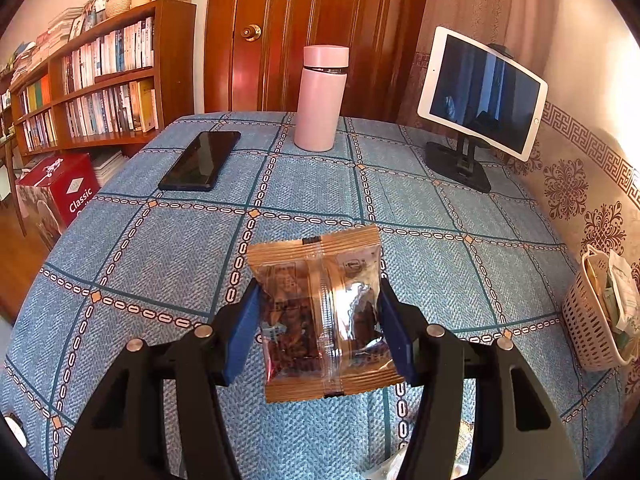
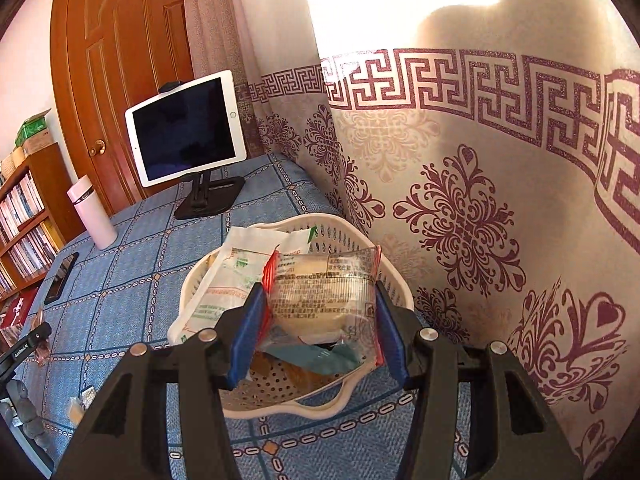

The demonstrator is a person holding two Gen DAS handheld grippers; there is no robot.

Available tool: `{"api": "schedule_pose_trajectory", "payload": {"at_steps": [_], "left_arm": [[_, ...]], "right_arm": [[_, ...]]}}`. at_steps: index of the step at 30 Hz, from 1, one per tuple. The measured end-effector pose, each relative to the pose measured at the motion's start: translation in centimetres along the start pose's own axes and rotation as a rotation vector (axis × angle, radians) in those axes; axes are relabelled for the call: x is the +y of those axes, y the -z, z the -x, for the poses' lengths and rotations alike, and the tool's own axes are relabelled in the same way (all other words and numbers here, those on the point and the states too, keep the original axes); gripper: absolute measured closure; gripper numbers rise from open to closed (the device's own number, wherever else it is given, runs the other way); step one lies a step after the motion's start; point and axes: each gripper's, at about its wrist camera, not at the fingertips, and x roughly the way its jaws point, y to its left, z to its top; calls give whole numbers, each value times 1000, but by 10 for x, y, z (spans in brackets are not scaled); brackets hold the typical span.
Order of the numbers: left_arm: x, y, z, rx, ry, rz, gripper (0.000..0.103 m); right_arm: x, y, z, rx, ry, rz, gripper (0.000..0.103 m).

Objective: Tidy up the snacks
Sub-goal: 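Carry the bun bag with the right gripper into the basket and release it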

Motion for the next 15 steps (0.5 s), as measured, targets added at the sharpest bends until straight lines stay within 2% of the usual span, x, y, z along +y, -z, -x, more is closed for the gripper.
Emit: {"api": "schedule_pose_trajectory", "payload": {"at_steps": [9,15], "left_arm": [[-7,1,8,-6,6,-21,44],[-15,-1,13,-7,21,-34,44]], "right_arm": [[-4,-5,-25,24,-6,-14,49],[-10,-7,-27,17,-18,-44,39]]}}
